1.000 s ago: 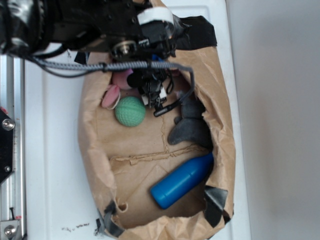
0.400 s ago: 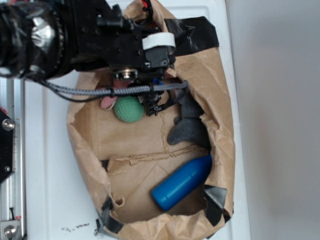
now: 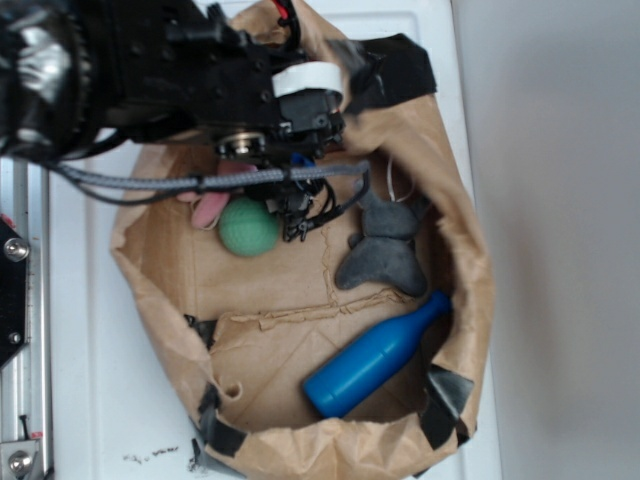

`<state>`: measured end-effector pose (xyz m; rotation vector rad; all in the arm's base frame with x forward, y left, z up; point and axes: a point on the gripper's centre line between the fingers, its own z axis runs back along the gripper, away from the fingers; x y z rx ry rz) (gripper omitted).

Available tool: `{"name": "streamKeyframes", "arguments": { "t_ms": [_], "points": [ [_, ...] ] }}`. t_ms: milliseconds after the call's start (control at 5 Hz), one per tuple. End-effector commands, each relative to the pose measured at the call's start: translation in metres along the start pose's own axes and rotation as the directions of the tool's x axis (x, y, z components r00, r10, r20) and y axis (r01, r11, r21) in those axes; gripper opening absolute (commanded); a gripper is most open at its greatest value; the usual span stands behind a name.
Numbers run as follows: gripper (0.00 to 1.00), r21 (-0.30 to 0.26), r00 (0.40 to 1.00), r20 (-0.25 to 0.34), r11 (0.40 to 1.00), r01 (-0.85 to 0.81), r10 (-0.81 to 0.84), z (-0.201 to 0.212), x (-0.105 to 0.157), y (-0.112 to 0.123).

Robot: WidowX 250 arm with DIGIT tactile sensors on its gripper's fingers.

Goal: Grab the pink bunny.

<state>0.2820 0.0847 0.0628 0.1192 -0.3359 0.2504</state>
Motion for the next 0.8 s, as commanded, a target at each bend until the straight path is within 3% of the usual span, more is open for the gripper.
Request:
{"name": "streamKeyframes", "arguments": {
  "t_ms": [0,400,600],
  "points": [
    [0.0,-0.233,0.998,0.063,0.972,0.016,-0.001,0.102,0.015,-0.01],
    [0.0,-0.235,0.989,0.026,0.961,0.145,-0.142,0.136,0.022,-0.053],
    [0.0,-0.202,0.988,0.028,0.967,0.155,-0.153,0.134,0.023,-0.055]
  ]
}}
